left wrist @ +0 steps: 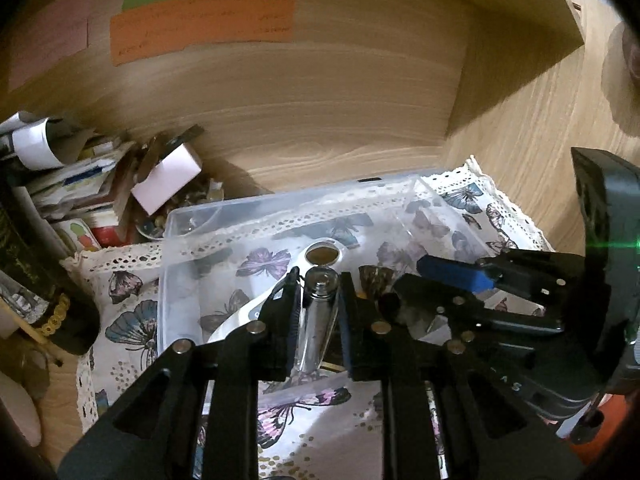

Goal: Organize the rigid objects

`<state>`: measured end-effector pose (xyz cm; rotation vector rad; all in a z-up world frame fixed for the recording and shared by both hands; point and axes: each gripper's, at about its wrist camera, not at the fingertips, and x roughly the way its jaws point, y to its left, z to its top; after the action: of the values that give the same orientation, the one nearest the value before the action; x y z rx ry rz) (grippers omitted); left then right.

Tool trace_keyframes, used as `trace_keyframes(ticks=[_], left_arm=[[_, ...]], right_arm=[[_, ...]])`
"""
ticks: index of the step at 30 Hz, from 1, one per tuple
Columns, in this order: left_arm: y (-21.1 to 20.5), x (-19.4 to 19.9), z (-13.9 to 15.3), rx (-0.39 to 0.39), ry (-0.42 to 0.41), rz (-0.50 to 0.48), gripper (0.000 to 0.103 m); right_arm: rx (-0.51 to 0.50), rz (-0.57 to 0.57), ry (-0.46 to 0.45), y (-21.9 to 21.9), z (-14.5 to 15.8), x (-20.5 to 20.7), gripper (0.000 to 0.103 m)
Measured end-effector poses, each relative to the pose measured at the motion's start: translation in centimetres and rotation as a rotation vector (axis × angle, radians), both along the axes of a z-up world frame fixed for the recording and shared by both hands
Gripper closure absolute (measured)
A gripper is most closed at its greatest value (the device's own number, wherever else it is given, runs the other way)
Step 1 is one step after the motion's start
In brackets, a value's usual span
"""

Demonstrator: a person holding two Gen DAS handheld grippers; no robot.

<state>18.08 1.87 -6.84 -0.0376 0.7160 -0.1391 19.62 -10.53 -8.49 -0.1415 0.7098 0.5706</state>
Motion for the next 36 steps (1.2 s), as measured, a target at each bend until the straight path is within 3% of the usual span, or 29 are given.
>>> trace_keyframes(ticks=[4,7,17,22,25,30,36], left_arm=[[-0.1,-0.4,0.8,-0.007,-0.013,0.003,0.067],[-0.2,-1.2,1.6,-0.002,-0.038,0.009,0.058],[-0.5,-5.5,4.3,-0.001,-0.133,0.027,0.044],[-0.7,-9.1,6.4,0.005,-0.230,0.057,0.028],[-0.8,-11.5,7.6,0.003,-0.294,0.081,0.016],[-1.2,-14.7,9.0,0.006,-0.376,0.105,0.005],[-1.8,-17.0,9.9,0.018,-0.426,0.106,0.000]], right_arm=[[0.020,-0.002,-0.026,-0.2,0.5,-0.3,0.068],[0.033,-0.006,-0.052,-0.6,1.2,-1.0,0.066],[0.076,-0.032,-0.139,-2.9,4.0,-4.8,0.059],[0.110,-0.048,-0.214,-4.1,6.0,-7.5,0.041],[0.133,-0.064,-0.274,-4.9,7.2,-9.5,0.018],[0.165,-0.083,-0.349,-6.0,8.7,-12.5,0.000],[0.185,-0.092,-0.401,-6.7,9.8,-14.6,0.000]])
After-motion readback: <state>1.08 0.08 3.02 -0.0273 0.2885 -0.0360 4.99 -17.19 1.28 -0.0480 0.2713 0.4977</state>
